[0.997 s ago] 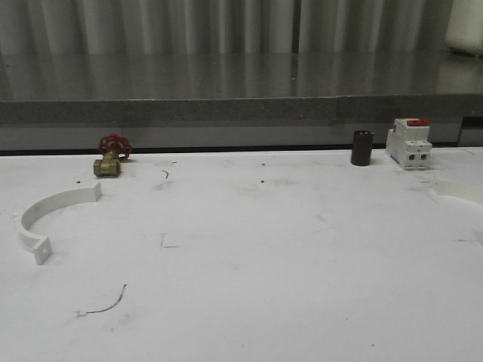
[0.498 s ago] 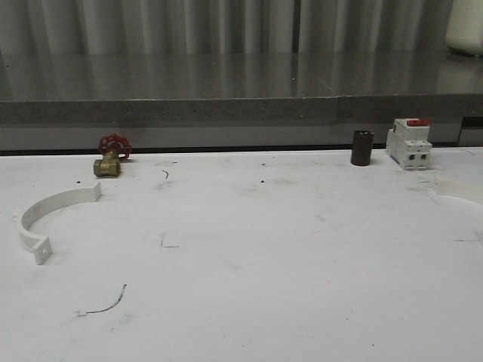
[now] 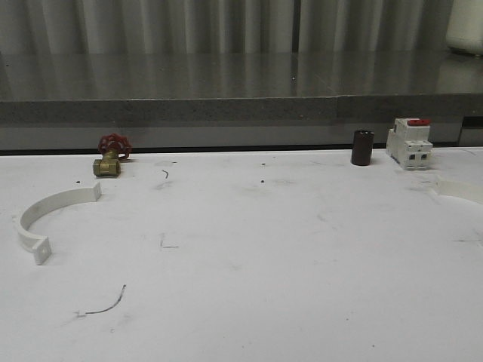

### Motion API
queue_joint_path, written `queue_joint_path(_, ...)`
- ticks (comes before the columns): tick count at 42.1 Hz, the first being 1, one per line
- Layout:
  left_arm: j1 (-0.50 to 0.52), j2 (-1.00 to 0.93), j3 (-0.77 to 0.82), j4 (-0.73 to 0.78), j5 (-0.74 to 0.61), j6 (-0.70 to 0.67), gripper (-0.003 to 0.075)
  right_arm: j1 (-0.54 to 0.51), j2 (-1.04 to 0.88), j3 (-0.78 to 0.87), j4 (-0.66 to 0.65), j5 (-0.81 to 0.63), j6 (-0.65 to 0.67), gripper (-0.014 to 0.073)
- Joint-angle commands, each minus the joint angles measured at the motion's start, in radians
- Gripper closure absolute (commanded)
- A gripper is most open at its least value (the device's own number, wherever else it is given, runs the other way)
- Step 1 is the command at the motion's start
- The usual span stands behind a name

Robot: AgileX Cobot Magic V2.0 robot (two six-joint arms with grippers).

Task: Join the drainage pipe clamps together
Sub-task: 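Move the left gripper toward the white half-ring clamp nearest it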

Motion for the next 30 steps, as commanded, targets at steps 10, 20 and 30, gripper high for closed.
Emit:
queue_joint_path(10,0.000,0.309,-0.434,-0.011,0.263,-0.002,0.0741,-0.006,0.305,-0.381,-0.050,0.213,-0.002,0.0710)
queue_joint_path(20,0.000,0.475,-0.494,-0.011,0.327,-0.002,0.0741,-0.006,0.496,-0.429,-0.050,0.278,-0.002,0.0710)
queue_joint_path(30,0.000,0.597,-0.487,-0.013,0.340,-0.002,0.0741,-0.006,0.652,-0.427,-0.050,0.303,-0.002,0.0710)
